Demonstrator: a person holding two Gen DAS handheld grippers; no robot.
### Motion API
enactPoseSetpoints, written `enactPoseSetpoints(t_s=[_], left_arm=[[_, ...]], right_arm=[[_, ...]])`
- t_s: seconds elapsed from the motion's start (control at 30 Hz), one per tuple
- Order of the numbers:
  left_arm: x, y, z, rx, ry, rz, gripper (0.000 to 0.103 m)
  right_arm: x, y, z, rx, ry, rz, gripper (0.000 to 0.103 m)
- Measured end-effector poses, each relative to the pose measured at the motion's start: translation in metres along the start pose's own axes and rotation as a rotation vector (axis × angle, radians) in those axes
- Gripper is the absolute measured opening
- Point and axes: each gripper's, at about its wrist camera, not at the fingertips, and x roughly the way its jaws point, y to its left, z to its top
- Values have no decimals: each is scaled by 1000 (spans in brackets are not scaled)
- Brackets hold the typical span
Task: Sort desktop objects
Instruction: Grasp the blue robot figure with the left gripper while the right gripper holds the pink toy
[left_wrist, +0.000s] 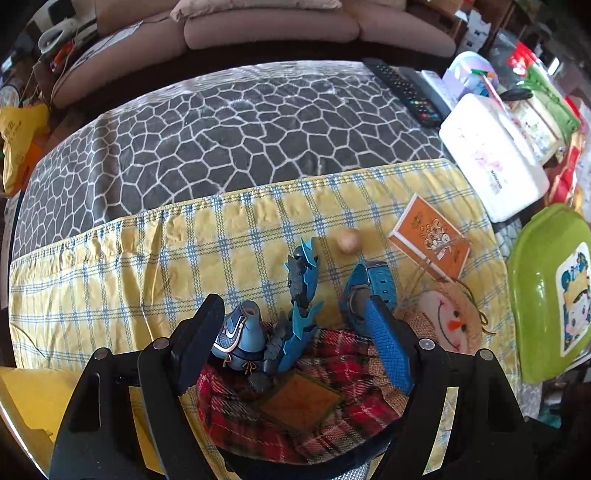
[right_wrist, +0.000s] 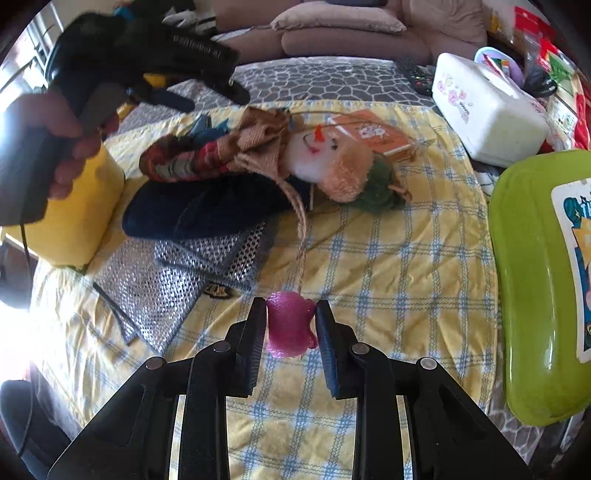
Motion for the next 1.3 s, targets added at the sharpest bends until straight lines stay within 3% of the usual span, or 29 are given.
enactPoseSetpoints(t_s=[0.13,0.23,0.37,0.43,0.5,0.6,0.7,0.83,0.9,1.0,1.1,1.23,1.3], left_arm=[[13,-2,2,35,38,76,76],[26,-6,4,78,79,72,76],[47,-32,7,245,129,163,76],[52,-36,11,260,144,161,67],[52,-37,15,254,150,158,23],[54,-39,14,290,145,192,18],[43,-34,13,248,105,173,16],[0,-28,14,224,11,114,16],[-29,-23,14,216,-42,79,1],[-73,-16,9,209,-115,24,1],[-97,-15,3,234,-136,34,0],[-88,-19,4,271,-116,90,3],[-69,-22,7,267,-91,108,12]], right_arm=[[-14,-13,7,67,-59,35,27],[-20,-17,10,97,-83,47,27],[-24,-21,12,117,-99,54,27],[-25,-23,13,124,-104,56,27],[-26,-23,13,126,-107,58,27],[-27,-25,13,131,-108,60,27],[-27,-27,14,137,-108,61,27],[-32,-25,16,145,-130,74,27],[-38,-22,19,154,-151,91,27],[-47,-16,25,164,-192,133,27],[-56,-4,31,157,-230,160,27],[-62,6,34,149,-250,168,27],[-60,6,34,157,-244,164,27]])
